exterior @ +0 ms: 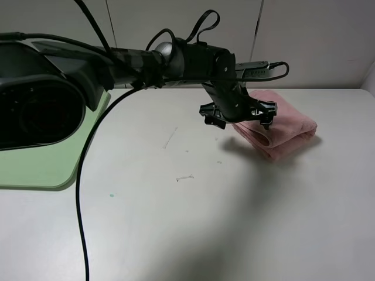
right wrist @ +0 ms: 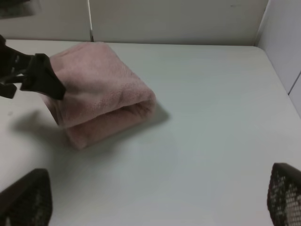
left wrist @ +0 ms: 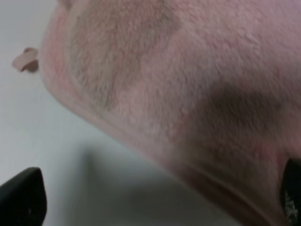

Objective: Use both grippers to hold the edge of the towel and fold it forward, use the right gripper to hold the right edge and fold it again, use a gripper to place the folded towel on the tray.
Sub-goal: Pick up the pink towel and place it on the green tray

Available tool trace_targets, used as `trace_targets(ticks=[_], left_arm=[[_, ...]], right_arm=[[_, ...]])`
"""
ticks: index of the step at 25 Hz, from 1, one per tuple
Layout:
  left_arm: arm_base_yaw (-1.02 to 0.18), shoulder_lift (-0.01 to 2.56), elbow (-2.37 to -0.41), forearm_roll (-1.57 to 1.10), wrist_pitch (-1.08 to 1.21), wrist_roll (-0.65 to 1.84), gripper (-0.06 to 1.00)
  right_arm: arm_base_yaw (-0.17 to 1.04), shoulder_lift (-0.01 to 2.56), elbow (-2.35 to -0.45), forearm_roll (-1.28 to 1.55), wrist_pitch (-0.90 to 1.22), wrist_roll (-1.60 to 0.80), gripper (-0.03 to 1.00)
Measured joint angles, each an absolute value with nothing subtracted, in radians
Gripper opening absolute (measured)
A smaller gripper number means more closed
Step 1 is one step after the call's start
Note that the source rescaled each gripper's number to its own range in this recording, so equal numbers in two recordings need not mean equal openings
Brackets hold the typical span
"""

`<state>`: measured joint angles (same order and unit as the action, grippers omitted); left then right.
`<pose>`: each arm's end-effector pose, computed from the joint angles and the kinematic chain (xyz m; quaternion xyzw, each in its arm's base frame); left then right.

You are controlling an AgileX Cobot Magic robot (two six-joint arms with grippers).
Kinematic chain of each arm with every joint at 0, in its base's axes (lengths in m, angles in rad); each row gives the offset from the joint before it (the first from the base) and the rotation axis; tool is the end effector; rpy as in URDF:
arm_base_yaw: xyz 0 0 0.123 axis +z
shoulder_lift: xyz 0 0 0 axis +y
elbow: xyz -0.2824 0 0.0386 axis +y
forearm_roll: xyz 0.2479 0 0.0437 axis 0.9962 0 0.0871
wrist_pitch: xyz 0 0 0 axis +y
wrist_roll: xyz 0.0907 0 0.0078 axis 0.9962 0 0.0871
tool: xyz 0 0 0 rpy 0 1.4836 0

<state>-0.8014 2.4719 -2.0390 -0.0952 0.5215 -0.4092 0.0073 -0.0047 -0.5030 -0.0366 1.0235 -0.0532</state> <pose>0.3779 -0.3964 0.1344 0.1527 0.9257 -0.2258 0.2623 -0.0045 -0.0029 0.2811 -0.0250 0.8408 -0.0307 0.5399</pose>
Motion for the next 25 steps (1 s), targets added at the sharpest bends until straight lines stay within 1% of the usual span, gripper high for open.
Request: trace_targets(ticks=[7, 21, 23, 25], left_arm=[[-0.801, 2.534, -2.066, -0.095, 0.465, -0.459, 1.00], [-0.811, 2.602, -2.078, -0.096, 0.274, -0.464, 1.00], [-0.811, 2.603, -2.078, -0.096, 0.271, -0.464, 0.98], [-0.811, 2.604, -2.078, -0.096, 0.271, -0.463, 0.93]], right_arm=[[0.007, -0.005, -0.503, -0.041, 1.024, -0.053, 1.00], [0.007, -0.005, -0.503, -0.044, 1.024, -0.053, 1.00], [0.007, -0.005, -0.503, -0.045, 1.024, -0.053, 1.00], [0.007, -0.005, -0.503, -0.045, 1.024, -0.053, 1.00]])
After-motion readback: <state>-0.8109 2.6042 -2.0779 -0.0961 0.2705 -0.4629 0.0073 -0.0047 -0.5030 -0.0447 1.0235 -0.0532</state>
